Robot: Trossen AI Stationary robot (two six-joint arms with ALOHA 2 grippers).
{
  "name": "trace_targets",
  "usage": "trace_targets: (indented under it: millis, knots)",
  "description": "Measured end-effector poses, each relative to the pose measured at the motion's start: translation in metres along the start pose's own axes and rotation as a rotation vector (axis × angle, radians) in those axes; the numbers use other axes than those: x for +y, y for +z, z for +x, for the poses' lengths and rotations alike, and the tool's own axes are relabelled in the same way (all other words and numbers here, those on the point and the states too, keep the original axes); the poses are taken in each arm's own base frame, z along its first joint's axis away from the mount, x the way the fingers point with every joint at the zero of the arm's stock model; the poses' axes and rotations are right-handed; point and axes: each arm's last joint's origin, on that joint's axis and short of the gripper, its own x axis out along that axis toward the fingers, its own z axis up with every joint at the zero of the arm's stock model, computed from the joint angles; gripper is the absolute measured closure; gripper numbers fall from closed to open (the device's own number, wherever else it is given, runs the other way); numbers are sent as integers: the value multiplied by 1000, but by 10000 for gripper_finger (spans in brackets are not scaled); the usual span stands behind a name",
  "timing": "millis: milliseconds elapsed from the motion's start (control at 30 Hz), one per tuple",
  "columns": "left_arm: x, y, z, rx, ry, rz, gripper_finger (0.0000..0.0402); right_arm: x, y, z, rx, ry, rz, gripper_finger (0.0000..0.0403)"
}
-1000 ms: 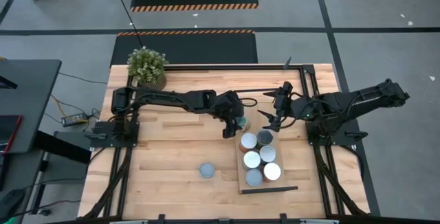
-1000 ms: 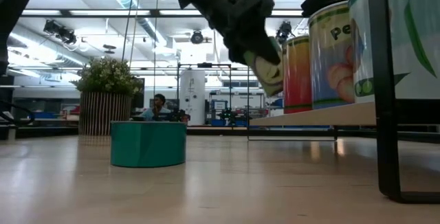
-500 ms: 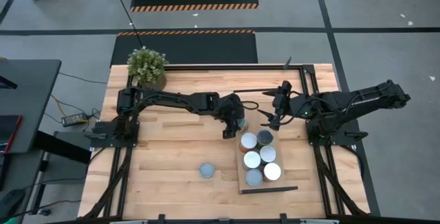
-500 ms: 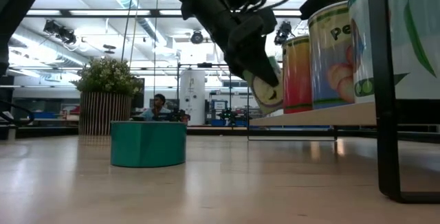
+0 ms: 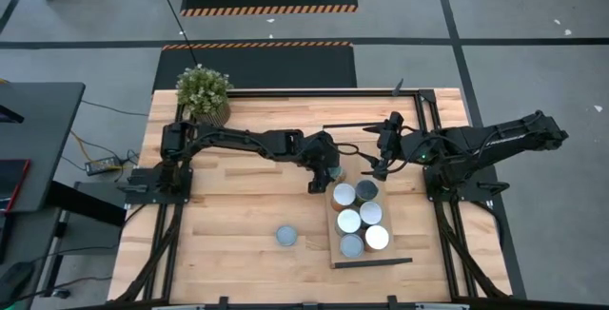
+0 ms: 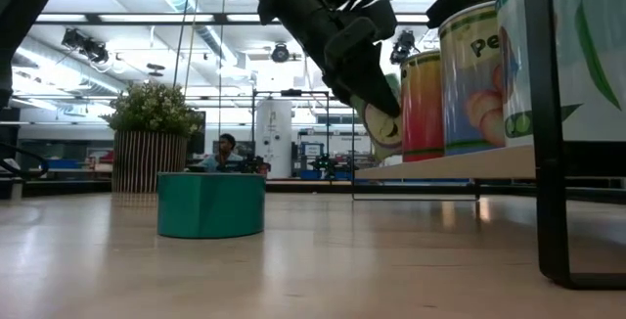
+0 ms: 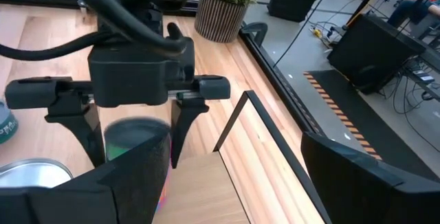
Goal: Pick and place cans onto a shelf
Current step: Put the canned chicken soup on the shelf
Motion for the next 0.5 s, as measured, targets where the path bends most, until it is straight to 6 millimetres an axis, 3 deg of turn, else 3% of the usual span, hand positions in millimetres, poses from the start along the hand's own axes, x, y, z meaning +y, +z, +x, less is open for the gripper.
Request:
trace_targets:
  millis: [200,500]
  knots:
    - [0,1,0,-6,4,25,8,0,0,0,-1,4,1,69]
    - [-1,-2,-6,49,43,89,12,0,0,0,-1,6,2,69]
